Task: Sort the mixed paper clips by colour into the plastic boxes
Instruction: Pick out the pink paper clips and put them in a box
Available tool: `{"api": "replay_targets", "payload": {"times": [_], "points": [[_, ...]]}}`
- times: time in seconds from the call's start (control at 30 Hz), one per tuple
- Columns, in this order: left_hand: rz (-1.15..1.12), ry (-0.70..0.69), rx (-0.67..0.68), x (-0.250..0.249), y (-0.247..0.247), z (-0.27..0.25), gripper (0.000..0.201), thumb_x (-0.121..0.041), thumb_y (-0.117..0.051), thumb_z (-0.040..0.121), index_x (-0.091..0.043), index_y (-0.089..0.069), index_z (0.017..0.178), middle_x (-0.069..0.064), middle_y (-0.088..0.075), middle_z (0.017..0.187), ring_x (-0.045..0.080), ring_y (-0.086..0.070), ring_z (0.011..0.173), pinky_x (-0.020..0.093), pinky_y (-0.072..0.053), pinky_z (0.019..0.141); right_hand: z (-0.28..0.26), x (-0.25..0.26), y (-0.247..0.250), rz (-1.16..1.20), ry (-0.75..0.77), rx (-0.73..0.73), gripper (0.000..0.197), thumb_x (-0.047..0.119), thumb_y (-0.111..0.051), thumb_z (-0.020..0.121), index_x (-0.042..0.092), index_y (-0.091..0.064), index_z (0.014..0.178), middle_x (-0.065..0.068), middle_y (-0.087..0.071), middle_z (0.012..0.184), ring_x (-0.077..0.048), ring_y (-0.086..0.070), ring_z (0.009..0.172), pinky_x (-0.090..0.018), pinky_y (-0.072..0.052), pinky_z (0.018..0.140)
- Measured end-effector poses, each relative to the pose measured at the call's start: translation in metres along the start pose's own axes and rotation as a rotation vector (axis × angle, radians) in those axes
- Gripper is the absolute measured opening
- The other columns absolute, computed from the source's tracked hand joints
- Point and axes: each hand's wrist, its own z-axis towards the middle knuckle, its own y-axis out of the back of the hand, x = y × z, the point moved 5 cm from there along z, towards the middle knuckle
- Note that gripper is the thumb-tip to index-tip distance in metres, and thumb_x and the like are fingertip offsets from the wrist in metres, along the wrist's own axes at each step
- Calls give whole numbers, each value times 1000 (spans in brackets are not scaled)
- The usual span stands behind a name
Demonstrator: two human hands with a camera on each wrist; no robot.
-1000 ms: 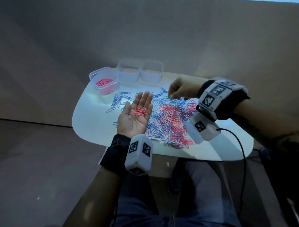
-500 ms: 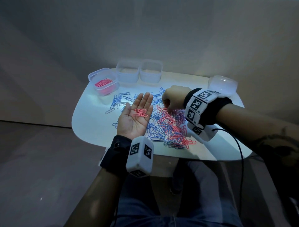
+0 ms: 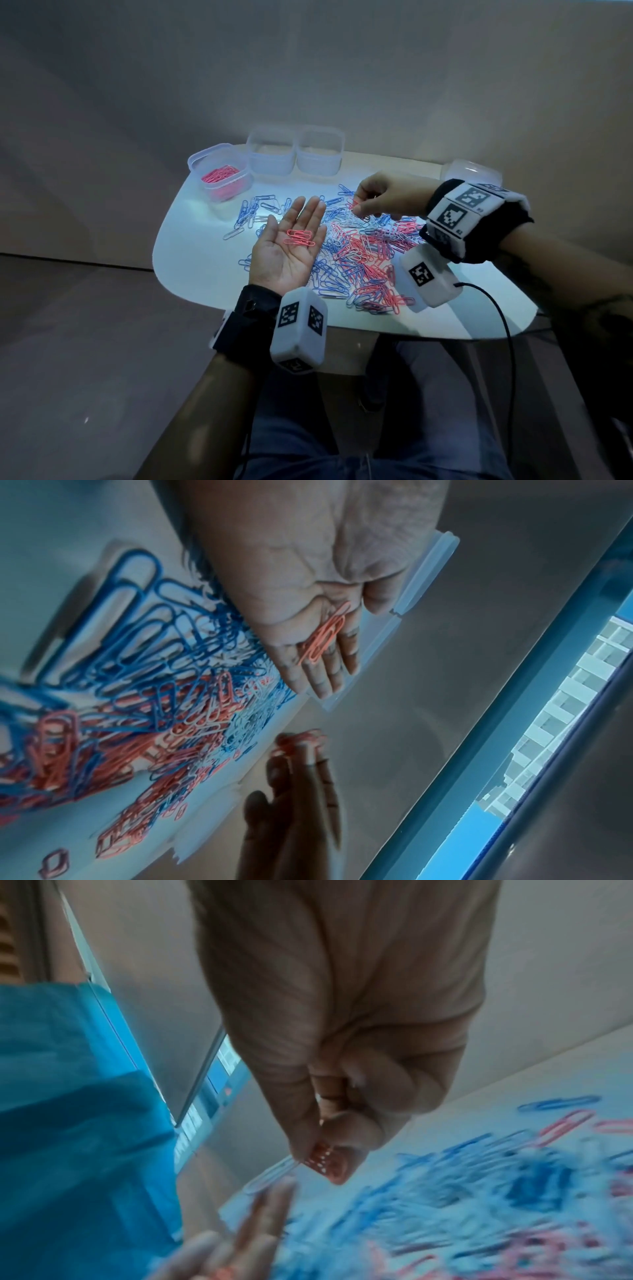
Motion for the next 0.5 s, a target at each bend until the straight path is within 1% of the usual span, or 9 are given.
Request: {"api": "replay_targets", "payload": {"times": [0.13, 0.23, 0.27, 0.3, 0.33, 0.37, 0.43, 0.47, 0.5], "points": [[54, 7, -34, 2, 0, 1, 51, -41, -21, 100, -7, -59, 106, 14, -70, 99, 23, -70, 86, 34, -56, 76, 0, 32, -18, 200, 106, 63, 19, 10, -52, 93, 19, -49, 76, 3, -58, 70, -2, -51, 53, -11, -34, 38], [50, 3, -20, 4, -2, 0, 61, -43, -22, 99, -5, -70, 95, 13, -71, 94, 21, -70, 80, 31, -56, 74, 5, 54, -33, 120, 169, 64, 1, 11, -56, 90, 12, -56, 91, 4, -57, 68, 0, -52, 50, -12, -36, 38], [51, 3, -13, 4, -3, 0, 61, -43, -23, 98, -6, -72, 93, 12, -71, 94, 20, -69, 80, 30, -56, 77, 8, 58, -36, 79, 179, 49, 9, 11, -60, 88, 11, -57, 97, 5, -56, 69, 1, -52, 50, -12, -37, 39], [43, 4, -20, 4, -3, 0, 59, -42, -25, 98, -6, -71, 94, 12, -70, 95, 20, -69, 82, 31, -54, 81, 9, 62, -38, 26, 190, 27, 16, 12, -63, 86, 11, -58, 101, 5, -55, 71, 3, -52, 51, -13, -37, 42], [25, 2, -21, 4, -3, 0, 57, -40, -27, 98, -4, -71, 93, 12, -70, 95, 21, -69, 84, 32, -52, 85, 10, 65, -38, -44, 201, -8, 22, 13, -66, 84, 10, -59, 105, 5, -55, 75, 3, -52, 57, -14, -37, 48], [2, -3, -17, 4, -2, 1, 58, -37, -28, 99, -3, -73, 89, 13, -71, 94, 21, -69, 85, 34, -50, 88, 10, 68, -37, -136, 220, -55, 28, 14, -68, 82, 9, -59, 108, 4, -54, 82, -1, -52, 68, -17, -37, 57], [-40, -17, 0, 3, -2, 2, 58, -30, -29, 100, -1, -75, 82, 13, -72, 91, 21, -71, 83, 35, -49, 88, 8, 72, -35, -228, 255, -123, 37, 13, -69, 79, 8, -59, 114, 1, -51, 93, -10, -48, 82, -21, -38, 73], [-49, -25, -4, 3, -3, 3, 57, -27, -29, 100, -1, -75, 81, 13, -73, 90, 21, -71, 82, 35, -50, 87, 7, 73, -34, -215, 263, -157, 40, 11, -69, 78, 8, -58, 116, 0, -48, 96, -12, -46, 83, -24, -40, 78], [-47, -30, -15, 3, -2, 3, 54, -25, -28, 100, 0, -74, 84, 14, -72, 90, 21, -71, 82, 35, -52, 85, 4, 73, -32, -181, 266, -209, 39, 10, -68, 77, 8, -57, 115, 0, -46, 97, -13, -46, 82, -26, -42, 80]]}}
